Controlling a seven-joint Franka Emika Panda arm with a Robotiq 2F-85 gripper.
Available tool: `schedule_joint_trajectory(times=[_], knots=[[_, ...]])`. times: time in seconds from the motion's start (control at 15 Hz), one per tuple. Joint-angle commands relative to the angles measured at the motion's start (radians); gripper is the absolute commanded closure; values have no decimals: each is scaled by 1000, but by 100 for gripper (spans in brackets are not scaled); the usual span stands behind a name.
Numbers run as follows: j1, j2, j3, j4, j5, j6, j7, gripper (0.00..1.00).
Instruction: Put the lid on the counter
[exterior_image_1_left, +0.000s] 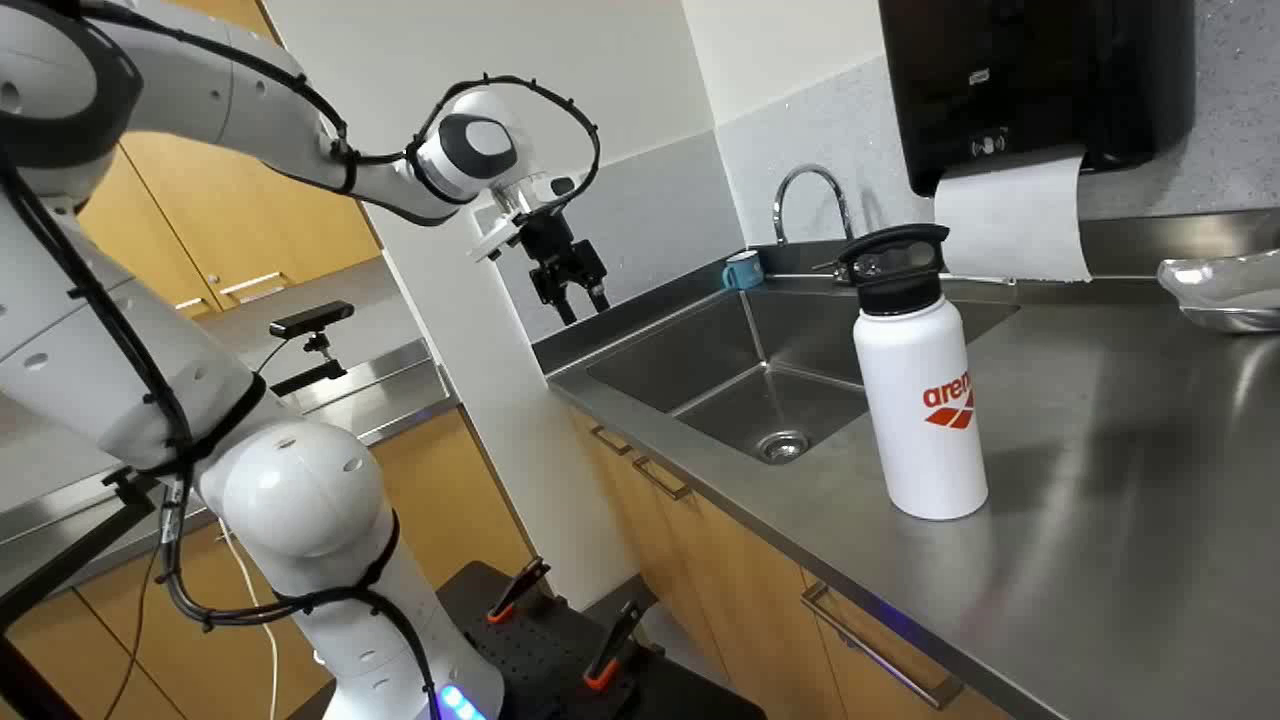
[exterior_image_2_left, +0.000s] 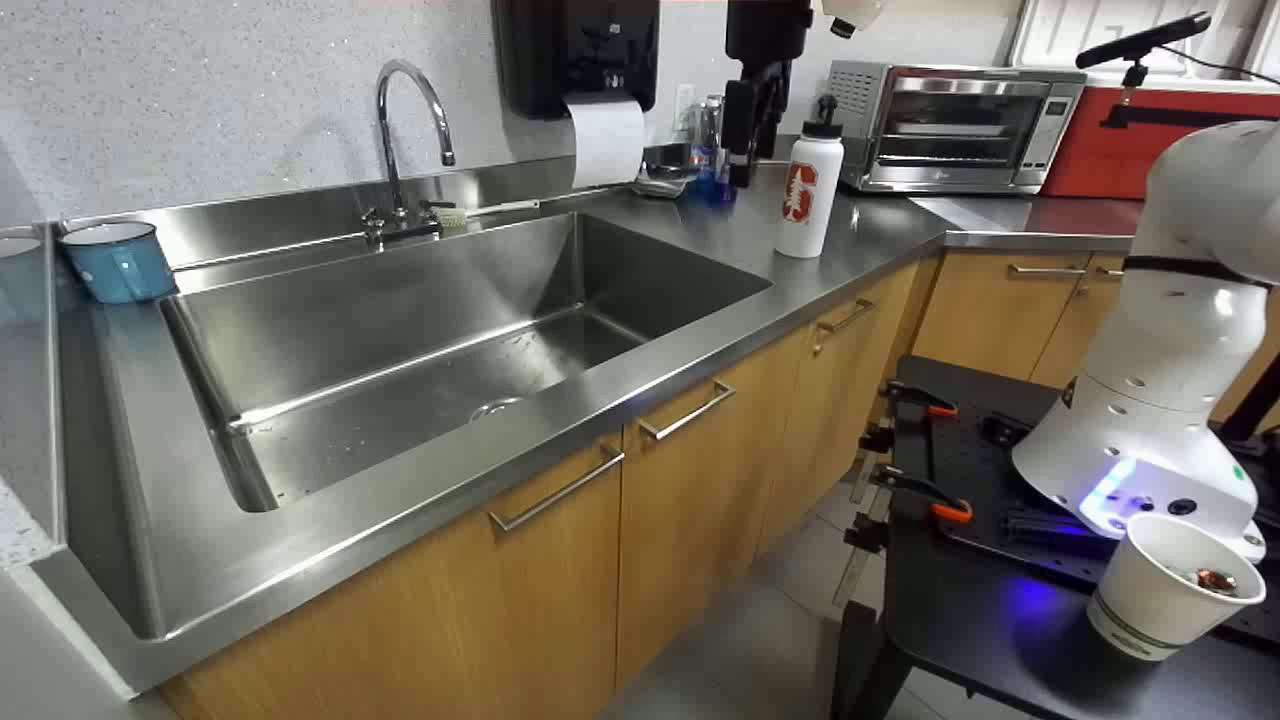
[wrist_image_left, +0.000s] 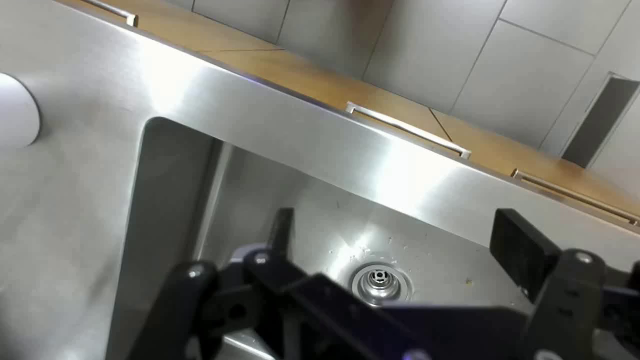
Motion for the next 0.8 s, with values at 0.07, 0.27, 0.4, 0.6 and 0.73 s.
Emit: schedule_joint_trajectory(times=[0.07,0.27,0.4,0.6,0.73], knots=[[15,1,-13,2,-4,-3,4,0],[15,1,-13,2,-4,-3,4,0],[15,1,-13,2,-4,-3,4,0],[15,1,-13,2,-4,-3,4,0],[3,2,-12,9,-21,5,34,0]])
